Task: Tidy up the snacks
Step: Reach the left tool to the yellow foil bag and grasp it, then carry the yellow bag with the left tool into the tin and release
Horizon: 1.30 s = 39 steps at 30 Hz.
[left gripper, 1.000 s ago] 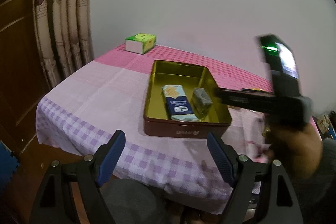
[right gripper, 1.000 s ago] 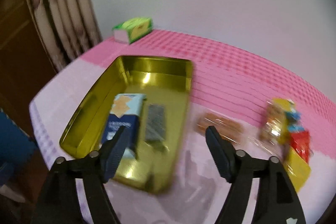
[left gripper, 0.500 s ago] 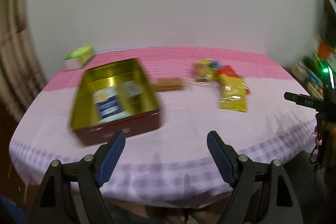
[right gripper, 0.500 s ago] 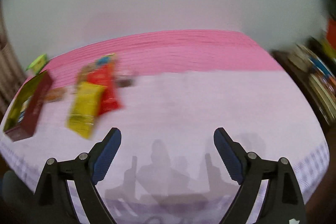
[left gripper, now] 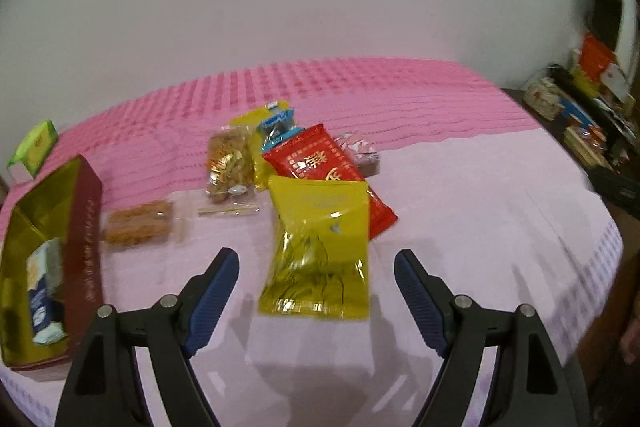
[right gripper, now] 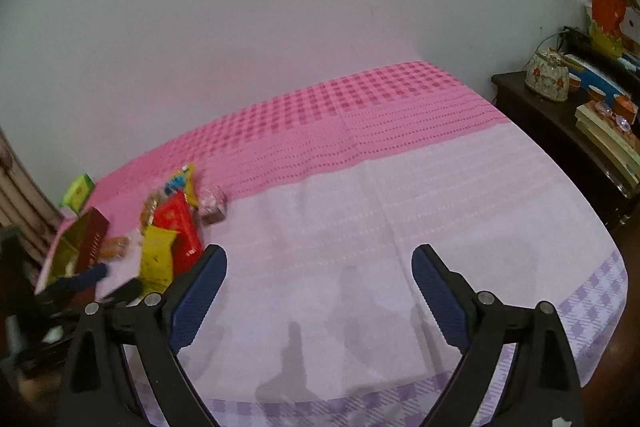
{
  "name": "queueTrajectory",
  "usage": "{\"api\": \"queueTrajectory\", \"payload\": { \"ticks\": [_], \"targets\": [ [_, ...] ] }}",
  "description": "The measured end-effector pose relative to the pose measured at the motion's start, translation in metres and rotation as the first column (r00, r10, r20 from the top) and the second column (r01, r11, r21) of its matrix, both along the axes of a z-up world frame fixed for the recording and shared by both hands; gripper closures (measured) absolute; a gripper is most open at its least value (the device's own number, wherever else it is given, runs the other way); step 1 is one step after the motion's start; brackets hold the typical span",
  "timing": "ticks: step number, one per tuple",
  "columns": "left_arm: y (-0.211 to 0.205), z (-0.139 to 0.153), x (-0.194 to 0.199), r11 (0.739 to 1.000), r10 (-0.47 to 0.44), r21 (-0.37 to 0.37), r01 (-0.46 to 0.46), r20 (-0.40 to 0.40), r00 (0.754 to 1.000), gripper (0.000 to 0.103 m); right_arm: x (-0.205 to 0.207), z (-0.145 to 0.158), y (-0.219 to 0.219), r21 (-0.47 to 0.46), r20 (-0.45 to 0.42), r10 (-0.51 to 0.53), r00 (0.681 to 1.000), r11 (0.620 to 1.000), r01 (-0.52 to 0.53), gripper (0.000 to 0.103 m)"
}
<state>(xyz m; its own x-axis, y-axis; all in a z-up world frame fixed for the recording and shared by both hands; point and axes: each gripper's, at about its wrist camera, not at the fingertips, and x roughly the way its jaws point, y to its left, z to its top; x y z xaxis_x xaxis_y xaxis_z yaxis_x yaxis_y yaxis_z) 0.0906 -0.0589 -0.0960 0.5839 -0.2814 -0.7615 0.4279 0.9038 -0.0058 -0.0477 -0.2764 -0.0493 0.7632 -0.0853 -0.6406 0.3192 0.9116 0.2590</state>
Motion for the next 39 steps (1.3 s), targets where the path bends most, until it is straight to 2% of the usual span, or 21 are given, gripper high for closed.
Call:
{"api": "queueTrajectory", "payload": {
  "ticks": [2, 7, 9, 13, 14, 16, 19, 21, 24, 27, 30, 33, 39],
  "targets": [
    [-0.001, -0.008, 0.013, 1.000, 0.026, -0.012, -0.026, -0.030, 0.999, 0.021, -0.001, 0.005, 0.000, -0.001, 0.018, 0.004, 1.000, 1.000, -0.004, 0.010],
    [-0.001, -0.019, 0.023, 1.000, 0.015, -0.020, -0.017, -0.072, 0.997, 0.021, -0.003, 0.014, -0.001, 0.011, 0.051, 0.009, 0.999, 1.000, -0.009, 0.010],
    [-0.004, -0.019, 0.024, 1.000, 0.017, 0.002, -0.017, -0.077, 0.997, 0.021, -0.003, 0.019, -0.003, 0.030, 0.068, 0.017, 0.998, 0.999, -0.019, 0.010],
    [-0.009, -0.028, 0.037, 1.000, 0.017, 0.000, -0.017, -0.124, 0.992, 0.021, -0.008, 0.024, -0.003, 0.000, 0.098, -0.005, 0.995, 1.000, 0.005, 0.006],
    [-0.009, -0.030, 0.037, 1.000, 0.024, 0.007, -0.023, -0.124, 0.992, 0.024, -0.007, 0.022, -0.004, 0.012, 0.089, -0.006, 0.996, 1.000, 0.005, 0.006],
    [-0.009, -0.034, 0.037, 0.999, 0.028, 0.019, -0.026, -0.127, 0.992, 0.043, -0.003, 0.015, -0.006, 0.056, 0.074, 0.015, 0.997, 0.998, -0.019, 0.006],
    [-0.010, -0.030, 0.028, 0.999, 0.029, 0.029, -0.026, -0.102, 0.994, 0.043, -0.004, 0.012, -0.006, 0.041, 0.057, 0.008, 0.998, 0.999, -0.010, 0.006],
    [-0.011, -0.025, 0.022, 0.999, 0.024, 0.032, -0.021, -0.102, 0.995, 0.043, -0.005, 0.015, -0.007, 0.057, 0.073, 0.002, 0.997, 0.998, -0.006, 0.006],
    [-0.009, -0.008, 0.011, 0.999, 0.012, 0.036, -0.010, -0.069, 0.998, 0.043, -0.007, 0.018, -0.004, 0.029, 0.076, 0.000, 0.997, 1.000, -0.002, 0.006],
    [-0.003, 0.009, 0.007, 0.998, 0.025, 0.054, -0.024, -0.025, 0.999, 0.043, -0.003, 0.013, 0.002, 0.014, 0.051, 0.021, 0.998, 1.000, -0.022, 0.006],
    [0.011, 0.032, -0.002, 0.998, 0.043, 0.040, -0.044, 0.022, 0.999, 0.043, 0.000, 0.009, 0.008, -0.004, 0.028, 0.042, 0.999, 0.999, -0.042, 0.006],
    [0.034, 0.055, -0.004, 0.997, 0.072, 0.019, -0.073, 0.066, 0.995, 0.043, -0.001, 0.008, 0.012, -0.011, 0.020, 0.048, 0.999, 0.999, -0.048, 0.006],
    [0.085, 0.079, 0.000, 0.988, 0.148, 0.019, -0.151, 0.117, 0.982, 0.043, 0.002, 0.006, 0.025, -0.048, 0.001, 0.079, 0.997, 0.996, -0.078, 0.006]
  ]
}}
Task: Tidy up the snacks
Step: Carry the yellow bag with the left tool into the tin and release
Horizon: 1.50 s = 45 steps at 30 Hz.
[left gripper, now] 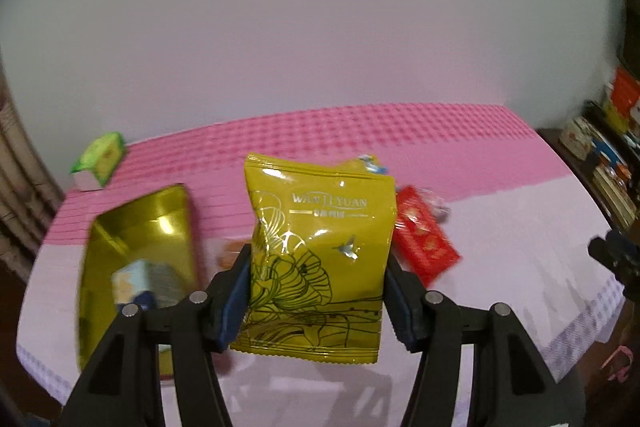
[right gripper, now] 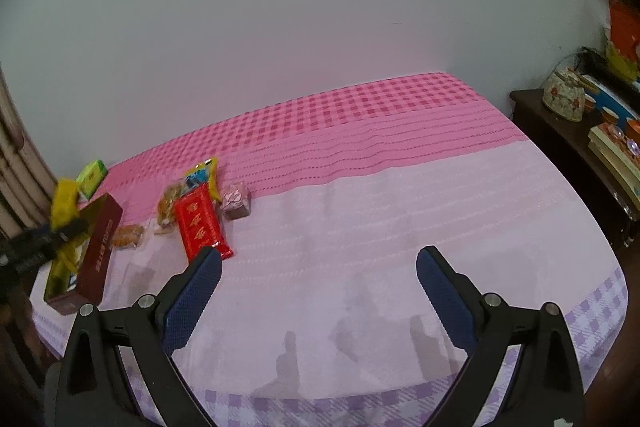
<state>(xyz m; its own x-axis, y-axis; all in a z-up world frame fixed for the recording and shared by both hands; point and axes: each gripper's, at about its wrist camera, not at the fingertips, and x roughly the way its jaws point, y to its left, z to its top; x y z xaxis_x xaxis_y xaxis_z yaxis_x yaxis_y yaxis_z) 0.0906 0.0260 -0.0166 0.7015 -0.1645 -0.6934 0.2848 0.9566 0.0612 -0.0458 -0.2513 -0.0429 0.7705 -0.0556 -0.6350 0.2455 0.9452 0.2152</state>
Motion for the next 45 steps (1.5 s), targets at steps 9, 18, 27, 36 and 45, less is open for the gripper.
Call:
{"api": "queueTrajectory", "payload": {
  "ticks": [9, 18, 27, 36, 45],
  "targets": [
    [0.107, 0.036, 0.020, 0.980, 0.197, -0.002, -0.197, 0.050, 0.979, 0.043, 0.003, -0.005, 0.012, -0.011, -0.026, 0.048, 0.999, 0.999, -0.048, 0.006],
    [0.162, 0.061, 0.044, 0.953, 0.303, -0.031, -0.302, 0.065, 0.951, 0.043, 0.008, -0.011, 0.019, -0.023, -0.048, 0.074, 0.996, 0.997, -0.075, 0.006],
    [0.176, 0.021, 0.075, 0.924, 0.381, -0.010, -0.382, -0.039, 0.924, 0.043, 0.014, -0.018, 0.018, -0.018, -0.071, 0.074, 0.995, 0.997, -0.076, 0.006],
    [0.196, -0.020, 0.105, 0.901, 0.432, 0.015, -0.433, -0.120, 0.894, 0.043, 0.018, -0.023, 0.023, -0.019, -0.087, 0.083, 0.993, 0.996, -0.085, 0.006],
    [0.210, -0.063, 0.136, 0.885, 0.462, 0.059, -0.462, -0.222, 0.858, 0.043, 0.027, -0.039, 0.031, -0.020, -0.136, 0.112, 0.984, 0.993, -0.116, 0.006]
  ]
}}
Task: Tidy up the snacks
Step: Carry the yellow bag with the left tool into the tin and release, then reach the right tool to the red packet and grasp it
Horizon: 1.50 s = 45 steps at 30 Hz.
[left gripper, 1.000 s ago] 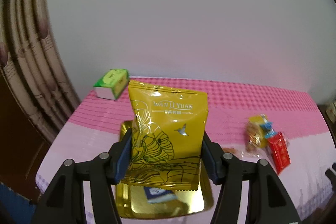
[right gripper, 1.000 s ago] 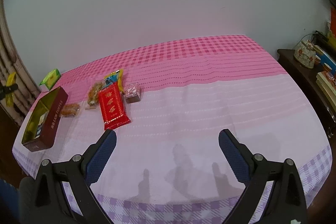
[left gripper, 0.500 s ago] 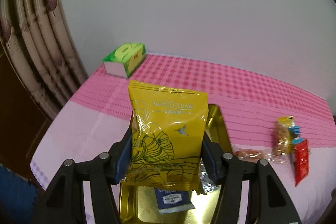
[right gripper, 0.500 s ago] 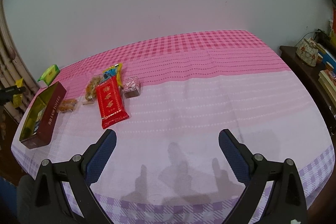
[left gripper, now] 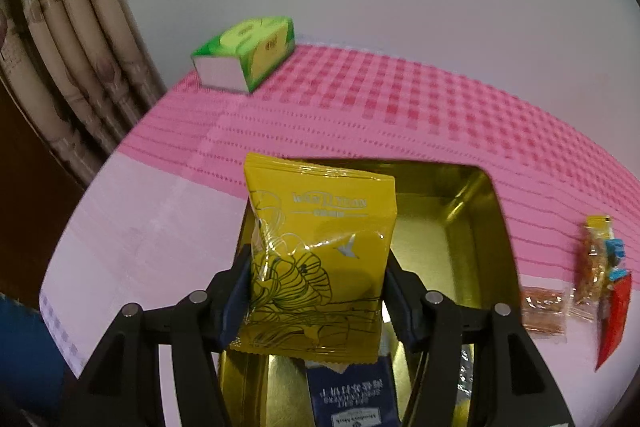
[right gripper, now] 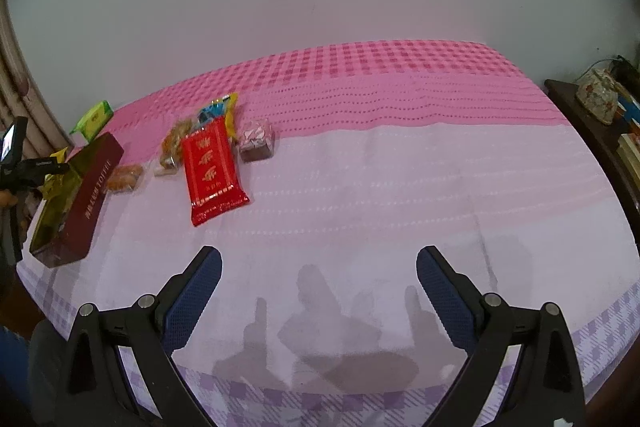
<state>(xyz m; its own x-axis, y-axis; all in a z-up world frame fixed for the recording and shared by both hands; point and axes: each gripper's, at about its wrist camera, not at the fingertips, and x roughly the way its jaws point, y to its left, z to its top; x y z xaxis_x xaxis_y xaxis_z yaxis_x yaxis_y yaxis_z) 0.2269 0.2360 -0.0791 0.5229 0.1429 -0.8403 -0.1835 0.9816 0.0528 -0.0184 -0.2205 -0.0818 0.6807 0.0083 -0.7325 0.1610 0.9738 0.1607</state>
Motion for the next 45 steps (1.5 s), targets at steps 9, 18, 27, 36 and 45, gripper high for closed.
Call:
{"api": "queueTrajectory", "payload": {
  "ticks": [9, 18, 27, 36, 45],
  "targets": [
    [0.003, -0.019, 0.015, 1.000, 0.021, 0.001, -0.021, -0.050, 0.999, 0.043, 0.001, -0.006, -0.004, 0.013, -0.019, -0.005, 1.000, 1.000, 0.006, 0.006],
    [0.003, -0.022, 0.020, 1.000, 0.026, 0.002, -0.026, -0.059, 0.998, 0.043, 0.002, -0.008, -0.004, 0.013, -0.027, 0.000, 1.000, 1.000, 0.000, 0.006],
    [0.005, -0.004, 0.007, 0.999, -0.003, -0.051, 0.004, 0.017, 1.000, 0.019, 0.002, -0.008, 0.000, 0.003, -0.026, 0.007, 1.000, 1.000, -0.007, 0.006],
    [0.006, 0.074, -0.091, 0.987, -0.135, -0.057, 0.152, 0.234, 0.963, 0.019, 0.007, -0.012, 0.026, -0.059, -0.027, 0.082, 0.996, 0.995, -0.083, 0.006],
    [0.010, 0.061, -0.238, 0.970, -0.185, -0.110, 0.217, 0.249, 0.951, 0.019, 0.057, -0.021, 0.087, -0.159, -0.042, 0.239, 0.970, 0.957, -0.243, 0.006]
  ]
}}
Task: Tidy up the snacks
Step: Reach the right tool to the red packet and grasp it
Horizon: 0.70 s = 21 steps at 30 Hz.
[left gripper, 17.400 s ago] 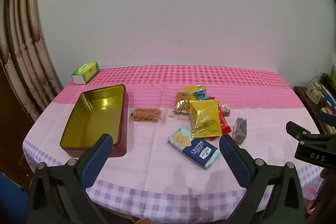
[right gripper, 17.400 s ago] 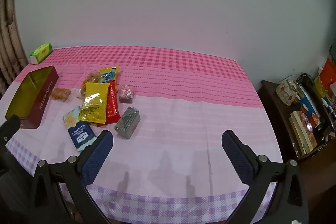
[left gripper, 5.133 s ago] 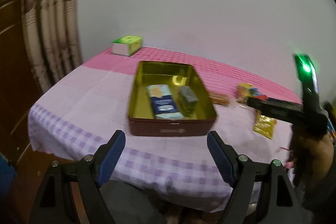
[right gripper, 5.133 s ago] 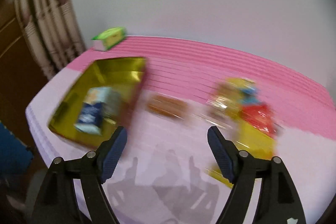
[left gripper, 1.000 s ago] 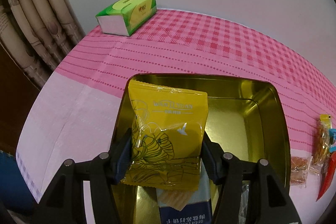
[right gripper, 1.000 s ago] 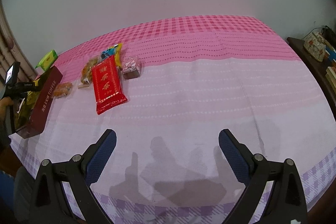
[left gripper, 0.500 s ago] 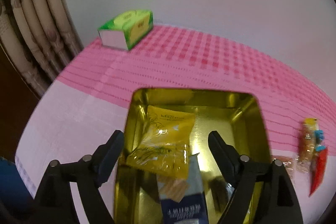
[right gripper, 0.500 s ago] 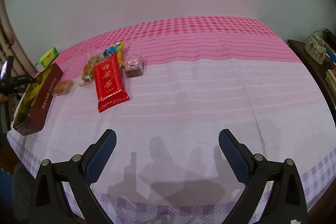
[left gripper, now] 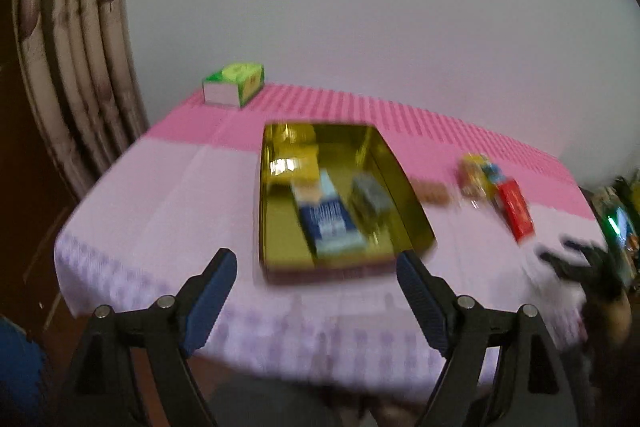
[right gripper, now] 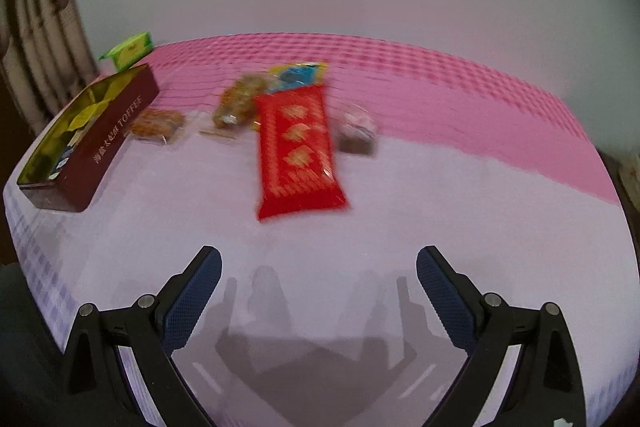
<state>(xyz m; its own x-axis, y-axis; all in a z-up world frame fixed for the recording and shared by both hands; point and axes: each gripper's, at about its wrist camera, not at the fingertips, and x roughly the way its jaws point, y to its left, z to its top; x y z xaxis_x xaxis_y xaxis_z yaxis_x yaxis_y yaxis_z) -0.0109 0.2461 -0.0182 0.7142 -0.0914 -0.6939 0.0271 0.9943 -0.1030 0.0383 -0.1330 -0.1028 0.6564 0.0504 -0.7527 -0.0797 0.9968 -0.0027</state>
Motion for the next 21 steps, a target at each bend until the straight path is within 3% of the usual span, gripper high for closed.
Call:
{"api": "queueTrajectory", "payload": {
  "ticks": [7, 9, 11, 13, 15, 17, 21],
  "targets": [
    [-0.002, 0.002, -0.043, 0.998, -0.020, -0.066, 0.023, 0.051, 0.998, 0.019, 0.073, -0.007, 0.025, -0.080, -0.028, 0.002, 1.000, 0.997, -0.005, 0.007],
    [-0.002, 0.004, -0.048, 0.996, -0.033, -0.085, 0.038, 0.057, 0.998, 0.019, 0.087, -0.013, 0.028, -0.130, -0.043, -0.033, 0.999, 0.991, 0.027, 0.007],
    [0.000, 0.005, -0.049, 0.994, -0.037, -0.101, 0.043, 0.065, 0.997, 0.019, 0.097, -0.020, 0.022, -0.116, -0.074, -0.074, 0.995, 0.991, 0.065, 0.009],
    [0.002, 0.005, -0.051, 0.993, -0.039, -0.111, 0.047, 0.069, 0.997, 0.019, 0.101, -0.021, 0.017, -0.066, -0.085, -0.086, 0.993, 0.995, 0.081, 0.019],
    [0.003, 0.007, -0.052, 0.991, -0.039, -0.126, 0.049, 0.079, 0.996, 0.019, 0.102, -0.019, 0.013, -0.044, -0.083, -0.104, 0.991, 0.994, 0.101, 0.047],
    [0.003, 0.009, -0.053, 0.990, -0.039, -0.131, 0.050, 0.084, 0.996, 0.019, 0.101, -0.016, 0.015, -0.056, -0.090, -0.104, 0.991, 0.994, 0.099, 0.061],
    [0.002, 0.011, -0.055, 0.991, -0.040, -0.124, 0.051, 0.093, 0.995, 0.019, 0.087, -0.005, 0.023, -0.129, -0.063, -0.076, 0.995, 0.989, 0.067, 0.062]
  ]
}}
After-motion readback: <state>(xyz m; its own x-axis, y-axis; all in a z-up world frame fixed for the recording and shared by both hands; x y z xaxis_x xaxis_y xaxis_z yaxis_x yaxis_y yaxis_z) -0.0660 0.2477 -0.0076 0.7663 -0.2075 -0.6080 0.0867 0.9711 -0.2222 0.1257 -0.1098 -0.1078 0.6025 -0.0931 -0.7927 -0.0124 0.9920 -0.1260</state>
